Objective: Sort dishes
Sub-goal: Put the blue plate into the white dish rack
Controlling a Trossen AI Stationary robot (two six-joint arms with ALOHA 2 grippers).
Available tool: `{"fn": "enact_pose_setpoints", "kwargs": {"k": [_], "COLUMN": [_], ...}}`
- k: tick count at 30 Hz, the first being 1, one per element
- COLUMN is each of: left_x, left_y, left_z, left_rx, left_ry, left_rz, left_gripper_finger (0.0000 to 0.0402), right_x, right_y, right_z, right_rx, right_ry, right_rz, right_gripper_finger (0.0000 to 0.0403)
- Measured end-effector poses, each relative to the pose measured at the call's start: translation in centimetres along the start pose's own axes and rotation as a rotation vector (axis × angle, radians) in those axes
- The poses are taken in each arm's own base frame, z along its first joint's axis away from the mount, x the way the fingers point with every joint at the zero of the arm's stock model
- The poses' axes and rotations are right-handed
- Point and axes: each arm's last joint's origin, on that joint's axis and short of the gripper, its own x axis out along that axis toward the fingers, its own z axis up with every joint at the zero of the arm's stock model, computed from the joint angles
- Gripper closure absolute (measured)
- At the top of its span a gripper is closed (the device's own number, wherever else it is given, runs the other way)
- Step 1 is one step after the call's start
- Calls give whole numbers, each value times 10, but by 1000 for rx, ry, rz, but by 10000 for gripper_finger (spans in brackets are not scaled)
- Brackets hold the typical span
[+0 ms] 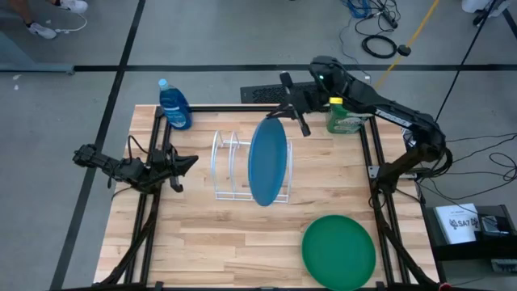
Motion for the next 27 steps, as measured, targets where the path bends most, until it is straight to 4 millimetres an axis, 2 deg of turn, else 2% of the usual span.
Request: {"fn": "enact_pose_setpoints", "kwargs": {"k": [4, 12, 21, 27], "left_x": [0, 0, 0, 0], "left_y": [0, 0, 0, 0], "left_z": [0, -1, -3, -3], "left_rx": [0, 5, 24, 24], "left_ry": [1, 9, 30, 30], "left_rz": [-3, -10, -8, -8], "left_gripper_finger": [402, 402, 402, 402], "right_x": [2, 3, 11, 13], "right_y": [-11, -22, -25, -23], "right_z": [-18, -41, -62, -68], "right_rx": [27, 40, 52, 33], "right_ry": [21, 9, 14, 20], "right_rz": [5, 64, 128, 167], "right_gripper_finger": [402, 402, 402, 403]}}
